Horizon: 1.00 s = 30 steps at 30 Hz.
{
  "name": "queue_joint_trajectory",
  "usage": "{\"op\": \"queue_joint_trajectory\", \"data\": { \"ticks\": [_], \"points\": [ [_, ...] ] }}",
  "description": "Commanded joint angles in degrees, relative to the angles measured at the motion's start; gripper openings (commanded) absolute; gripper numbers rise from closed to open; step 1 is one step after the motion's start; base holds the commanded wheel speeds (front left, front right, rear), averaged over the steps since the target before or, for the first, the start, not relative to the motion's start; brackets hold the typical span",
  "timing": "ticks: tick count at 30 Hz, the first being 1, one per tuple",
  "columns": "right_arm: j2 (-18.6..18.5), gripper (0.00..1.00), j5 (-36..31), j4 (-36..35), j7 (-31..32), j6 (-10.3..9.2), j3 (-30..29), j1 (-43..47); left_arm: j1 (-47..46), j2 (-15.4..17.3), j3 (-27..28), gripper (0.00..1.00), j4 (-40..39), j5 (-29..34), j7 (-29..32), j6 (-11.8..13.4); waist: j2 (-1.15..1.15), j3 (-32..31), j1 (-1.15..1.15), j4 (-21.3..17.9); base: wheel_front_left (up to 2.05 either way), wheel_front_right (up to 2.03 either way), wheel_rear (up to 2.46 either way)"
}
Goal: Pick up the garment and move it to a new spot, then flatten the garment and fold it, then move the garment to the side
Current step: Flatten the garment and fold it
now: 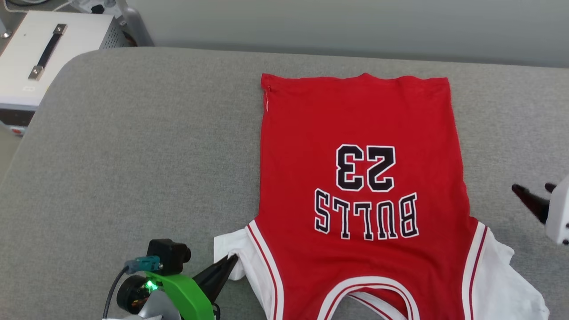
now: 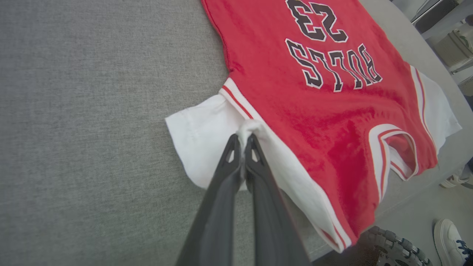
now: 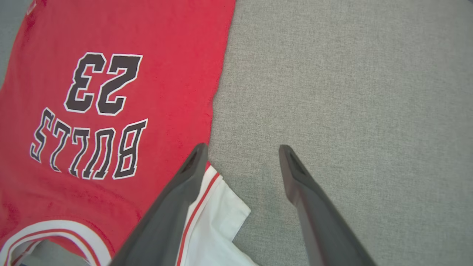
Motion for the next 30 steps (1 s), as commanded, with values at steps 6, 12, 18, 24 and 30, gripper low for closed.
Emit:
{"op": "queue_joint_trajectory", "data": {
  "ticks": [6,12,18,24,30],
  "points": [
    [1.01,1.00,-1.57,3.90,10.18,-0.06,-1.45,-15.34,-3.57,0.28,-1.20,0.00,-5.11,1.95,1.74,0.22,0.00,10.97,0.00,7.35,0.00,0.00,0.00],
    [0.32,1.00,-4.77,9.40,18.56,-0.06,-2.94,-28.27,-6.06,-0.97,-2.18,0.00,-9.45,1.77,2.97,0.10,0.00,16.90,0.00,11.80,0.00,0.00,0.00],
    [-1.41,1.00,-10.90,15.84,22.65,-0.06,-4.22,-39.59,-8.19,-2.70,-3.20,0.00,-12.11,1.05,2.96,-0.26,0.00,22.54,0.00,15.82,0.00,0.00,0.00],
    [-2.39,1.00,-16.67,21.27,23.49,-0.06,-5.43,-46.95,-10.35,-3.34,-4.77,0.00,-12.27,1.50,2.07,-0.79,0.00,26.17,0.00,18.46,0.00,0.00,0.00],
    [-3.17,1.00,-20.63,25.56,22.36,-0.06,-7.70,-48.81,-11.93,-4.04,-5.64,0.00,-10.72,1.58,0.49,-1.06,0.00,28.06,0.00,19.84,0.00,0.00,0.00]
  ]
}}
